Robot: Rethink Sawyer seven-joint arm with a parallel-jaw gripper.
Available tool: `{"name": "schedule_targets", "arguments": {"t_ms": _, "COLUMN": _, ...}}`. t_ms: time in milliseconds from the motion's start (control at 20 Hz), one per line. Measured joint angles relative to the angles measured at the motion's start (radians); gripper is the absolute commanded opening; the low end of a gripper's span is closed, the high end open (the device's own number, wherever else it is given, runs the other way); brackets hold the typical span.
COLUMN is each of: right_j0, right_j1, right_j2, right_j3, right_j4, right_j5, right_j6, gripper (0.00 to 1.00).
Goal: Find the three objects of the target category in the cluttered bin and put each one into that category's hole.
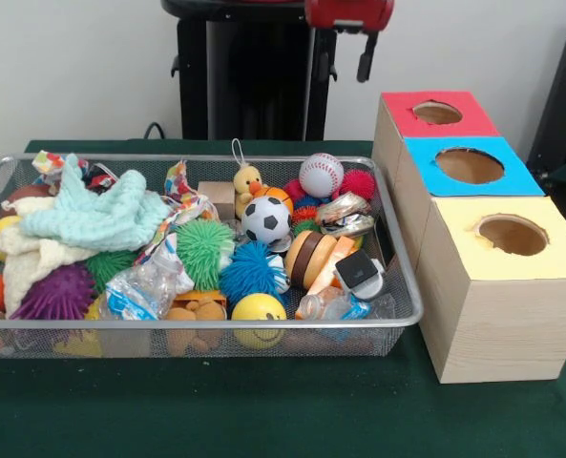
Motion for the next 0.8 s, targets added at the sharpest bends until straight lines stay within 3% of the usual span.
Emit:
{"name": "schedule_targets", "arguments": {"t_ms": 500, "right_j0": -0.125, "right_j1": 0.182, "right_j2": 0.054, "right_j3": -0.001, "right_j4": -0.117, "right_j5": -0.154, "right_j6": 0.000, "gripper": 1.00}}
{"name": "schedule_targets", "arguments": {"t_ms": 800, "right_j0": -0.105, "right_j1": 0.277, "right_j2": 0.046, "right_j3": -0.001, "right_j4": -0.176, "right_j5": -0.260, "right_j6": 0.000, "gripper": 1.00}}
